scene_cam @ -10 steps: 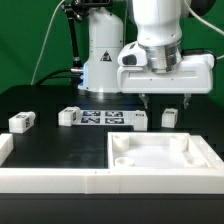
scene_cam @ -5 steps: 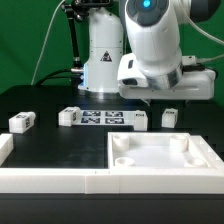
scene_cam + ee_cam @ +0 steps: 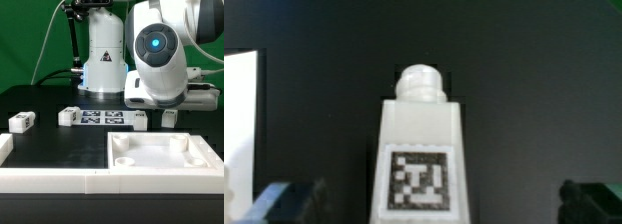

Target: Assemble one leg

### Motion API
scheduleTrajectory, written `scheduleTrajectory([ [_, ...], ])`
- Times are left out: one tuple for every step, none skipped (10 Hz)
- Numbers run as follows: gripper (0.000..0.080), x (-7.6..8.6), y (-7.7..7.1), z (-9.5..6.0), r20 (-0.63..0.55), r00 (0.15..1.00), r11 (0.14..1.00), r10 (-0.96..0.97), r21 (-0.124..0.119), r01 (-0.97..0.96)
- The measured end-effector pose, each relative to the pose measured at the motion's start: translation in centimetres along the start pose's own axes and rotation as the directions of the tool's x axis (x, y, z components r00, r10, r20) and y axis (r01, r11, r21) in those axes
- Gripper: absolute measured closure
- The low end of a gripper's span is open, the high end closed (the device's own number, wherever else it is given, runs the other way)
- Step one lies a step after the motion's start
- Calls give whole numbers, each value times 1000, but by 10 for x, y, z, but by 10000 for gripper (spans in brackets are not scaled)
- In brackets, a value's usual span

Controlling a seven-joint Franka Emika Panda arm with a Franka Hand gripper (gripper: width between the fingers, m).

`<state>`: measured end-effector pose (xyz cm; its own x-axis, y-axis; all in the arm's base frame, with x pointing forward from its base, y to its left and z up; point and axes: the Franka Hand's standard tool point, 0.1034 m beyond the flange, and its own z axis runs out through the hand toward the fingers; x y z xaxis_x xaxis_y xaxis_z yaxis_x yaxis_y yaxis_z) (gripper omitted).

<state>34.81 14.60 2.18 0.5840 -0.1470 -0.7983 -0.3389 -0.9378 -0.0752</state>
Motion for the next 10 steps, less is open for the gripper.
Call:
scheduleTrajectory([
  [150,1,2,6,14,1000,1000,14,-3,-14],
  [150,2,2,12,25,1000,1000,17,-6,-17],
  [150,2,3,16,33,999,1000,20,-9,-19],
  [150,1,2,20,38,999,1000,18,-15,-18],
  [150,1,1,20,37,999,1000,16,-18,-15],
  [173,1,1,21,37,999,1000,15,-19,-14],
  [173,1,1,21,37,999,1000,14,-19,-14],
  [346,1,1,21,37,999,1000,14,-19,-14],
  [517,1,1,21,37,999,1000,14,-19,-13],
  [512,1,1,21,37,999,1000,14,-19,-13],
])
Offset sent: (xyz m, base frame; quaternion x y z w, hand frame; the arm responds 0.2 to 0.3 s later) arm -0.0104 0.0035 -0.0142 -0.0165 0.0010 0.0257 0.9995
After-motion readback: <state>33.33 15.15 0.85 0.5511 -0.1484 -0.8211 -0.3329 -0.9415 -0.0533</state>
